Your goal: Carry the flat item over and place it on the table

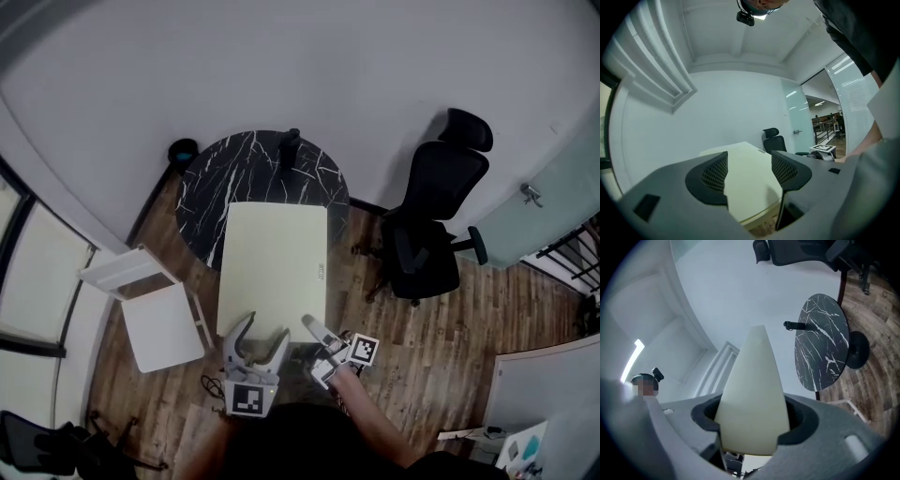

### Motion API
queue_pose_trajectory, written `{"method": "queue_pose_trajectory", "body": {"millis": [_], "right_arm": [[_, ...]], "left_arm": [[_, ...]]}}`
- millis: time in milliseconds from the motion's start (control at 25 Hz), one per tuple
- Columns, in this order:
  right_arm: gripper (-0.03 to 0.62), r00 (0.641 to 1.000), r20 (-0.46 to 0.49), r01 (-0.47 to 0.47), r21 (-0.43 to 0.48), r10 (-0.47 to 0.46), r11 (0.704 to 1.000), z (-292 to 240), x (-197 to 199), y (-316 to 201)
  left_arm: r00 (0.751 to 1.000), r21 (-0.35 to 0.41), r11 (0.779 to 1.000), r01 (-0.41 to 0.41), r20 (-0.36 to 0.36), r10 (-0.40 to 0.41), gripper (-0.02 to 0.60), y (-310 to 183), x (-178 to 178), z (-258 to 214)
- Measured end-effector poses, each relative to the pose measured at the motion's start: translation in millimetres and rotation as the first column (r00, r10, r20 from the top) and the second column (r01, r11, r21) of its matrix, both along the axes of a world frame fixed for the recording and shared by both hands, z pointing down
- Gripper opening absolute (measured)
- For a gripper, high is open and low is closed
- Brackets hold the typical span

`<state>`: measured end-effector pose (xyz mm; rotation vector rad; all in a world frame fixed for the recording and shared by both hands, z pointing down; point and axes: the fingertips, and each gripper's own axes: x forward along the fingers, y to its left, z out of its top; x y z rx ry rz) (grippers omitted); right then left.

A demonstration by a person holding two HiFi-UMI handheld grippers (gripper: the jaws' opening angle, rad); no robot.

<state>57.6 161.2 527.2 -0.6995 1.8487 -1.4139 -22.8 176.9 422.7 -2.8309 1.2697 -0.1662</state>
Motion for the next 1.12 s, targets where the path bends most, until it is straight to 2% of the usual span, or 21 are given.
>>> {"method": "queue_pose_trajectory", "body": {"millis": [280, 680, 920, 1120], "right_arm": [[0.299, 0.999, 0.005, 0.054, -0.010, -0.054, 0.998, 9, 28, -47], [0.299, 0.993, 0.031, 0.111, -0.038, -0.110, 0.993, 23, 47, -105], [0.299, 0.986, 0.038, 0.164, -0.052, -0.163, 0.985, 31, 47, -121], [0.299, 0.984, 0.029, 0.178, -0.103, -0.176, 0.979, 50, 45, -133]], "left_arm": [[0.998, -0.023, 0.999, 0.032, 0.051, -0.031, 0.287, -46, 36, 10], [0.992, -0.035, 0.994, 0.106, 0.068, -0.103, 0.287, -99, 81, 16], [0.983, -0.051, 0.984, 0.169, 0.077, -0.165, 0.287, -117, 79, 24], [0.980, -0.094, 0.979, 0.183, 0.091, -0.175, 0.287, -137, 70, 43]]}}
